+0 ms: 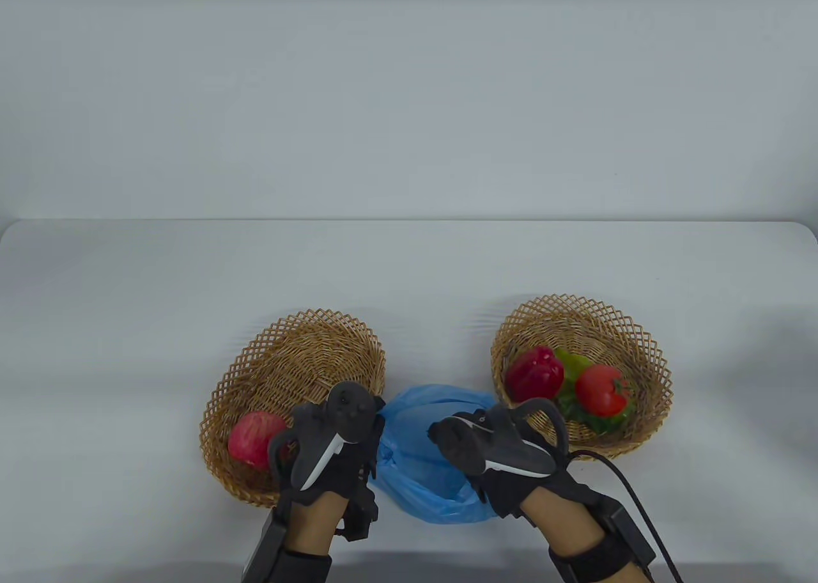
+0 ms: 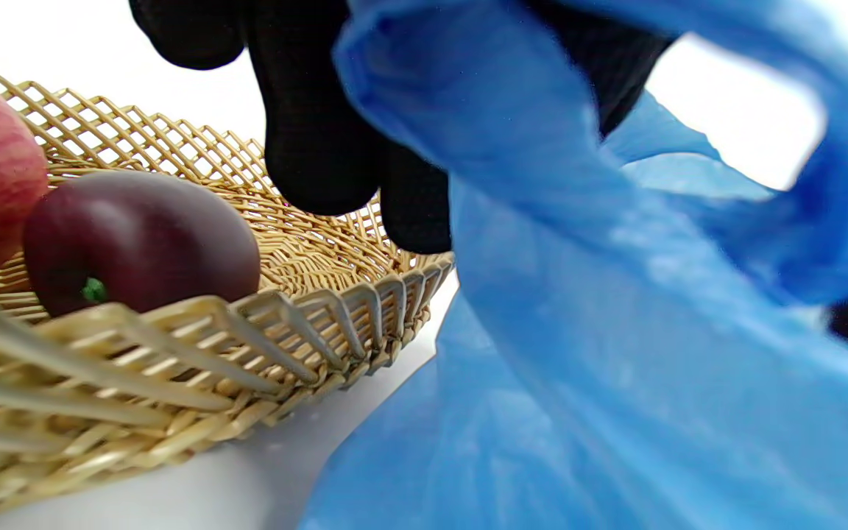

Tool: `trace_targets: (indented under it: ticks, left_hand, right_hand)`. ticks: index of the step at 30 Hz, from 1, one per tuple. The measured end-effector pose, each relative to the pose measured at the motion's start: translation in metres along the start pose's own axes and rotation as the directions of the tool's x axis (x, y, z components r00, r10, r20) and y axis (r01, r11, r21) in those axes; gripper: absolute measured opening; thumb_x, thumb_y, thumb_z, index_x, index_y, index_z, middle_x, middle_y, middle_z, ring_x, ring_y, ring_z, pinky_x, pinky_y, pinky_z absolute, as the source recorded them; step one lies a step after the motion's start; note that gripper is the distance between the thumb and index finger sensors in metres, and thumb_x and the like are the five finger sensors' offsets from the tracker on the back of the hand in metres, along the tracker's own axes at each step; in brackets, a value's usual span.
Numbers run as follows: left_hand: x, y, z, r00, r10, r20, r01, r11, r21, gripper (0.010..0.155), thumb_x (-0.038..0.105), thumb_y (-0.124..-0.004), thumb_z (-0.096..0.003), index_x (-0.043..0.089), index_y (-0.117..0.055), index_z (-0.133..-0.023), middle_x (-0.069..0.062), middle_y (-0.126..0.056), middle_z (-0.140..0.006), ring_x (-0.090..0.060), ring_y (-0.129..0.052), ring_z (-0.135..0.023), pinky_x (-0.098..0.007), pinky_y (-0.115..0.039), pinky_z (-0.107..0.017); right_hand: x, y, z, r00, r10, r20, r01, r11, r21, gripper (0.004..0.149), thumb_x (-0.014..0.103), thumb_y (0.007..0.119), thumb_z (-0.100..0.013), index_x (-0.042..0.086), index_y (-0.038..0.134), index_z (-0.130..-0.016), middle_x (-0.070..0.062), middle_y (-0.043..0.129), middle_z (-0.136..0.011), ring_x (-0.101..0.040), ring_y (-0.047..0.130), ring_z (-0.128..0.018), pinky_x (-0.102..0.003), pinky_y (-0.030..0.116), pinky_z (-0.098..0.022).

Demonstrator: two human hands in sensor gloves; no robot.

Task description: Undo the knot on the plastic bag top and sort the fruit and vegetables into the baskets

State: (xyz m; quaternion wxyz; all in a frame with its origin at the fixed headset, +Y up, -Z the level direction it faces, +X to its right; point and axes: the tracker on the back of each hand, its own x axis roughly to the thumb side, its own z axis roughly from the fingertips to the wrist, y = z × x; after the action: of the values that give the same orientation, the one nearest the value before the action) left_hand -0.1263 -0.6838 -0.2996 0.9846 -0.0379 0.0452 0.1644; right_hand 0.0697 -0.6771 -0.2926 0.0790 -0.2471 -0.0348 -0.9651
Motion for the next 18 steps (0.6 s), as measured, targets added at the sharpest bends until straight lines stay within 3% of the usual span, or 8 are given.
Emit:
trace_targets:
  ticks: [2,6,15,18]
  left_hand:
    - [0.0,0.0,0.0,1.0,-0.004,0.001,0.004,1.0,0.003,0.042,0.042,-0.08,-0.0476,0.038,-0.082,-0.09,0.009,-0.101,-0.073,-0.023,-0.091,-0.085,-0.058,-0.051,-0.082]
    - [0.001,0.0,0.0,1.0,-0.006,0.0,0.006,1.0,-0.002,0.042,0.042,-0.08,-0.0475,0.038,-0.082,-0.09,0.009,-0.101,-0.073,-0.023,-0.091,-0.084,-0.058,-0.051,-0.082]
    - [0.001,0.0,0.001,1.0,-0.003,0.0,0.003,1.0,-0.006,0.042,0.042,-0.08,-0.0471,0.038,-0.083,-0.089,0.009,-0.101,-0.072,-0.023,-0.092,-0.084,-0.058,-0.052,-0.082]
    - [0.0,0.0,0.001,1.0,-0.005,-0.005,0.005,1.0,-0.008,0.042,0.042,-0.08,-0.0471,0.038,-0.083,-0.089,0.009,-0.101,-0.072,-0.023,-0.092,-0.084,-0.058,-0.051,-0.082]
  right_hand:
    - [-0.002,0.008,-0.002,0.997,0.072,-0.009,-0.07,0.99,0.123,0.055,0.037,0.093,-0.039,0.034,0.078,-0.091,0.0,0.092,-0.093,-0.023,0.101,-0.077,-0.045,0.085,-0.057]
    - [-0.01,0.014,-0.002,0.984,0.155,-0.092,-0.117,0.938,0.326,0.08,0.06,0.09,-0.035,0.03,0.062,-0.104,-0.009,0.082,-0.103,-0.027,0.095,-0.081,-0.048,0.082,-0.056]
    - [0.0,0.048,-0.012,0.992,0.116,-0.046,-0.079,0.868,0.49,0.093,0.059,0.092,-0.033,0.023,0.048,-0.108,-0.015,0.077,-0.105,-0.028,0.101,-0.076,-0.046,0.089,-0.052]
    - [0.005,0.053,-0.013,0.995,0.091,-0.033,-0.066,0.887,0.456,0.091,0.055,0.092,-0.035,0.022,0.048,-0.107,-0.019,0.073,-0.105,-0.03,0.101,-0.074,-0.045,0.089,-0.053]
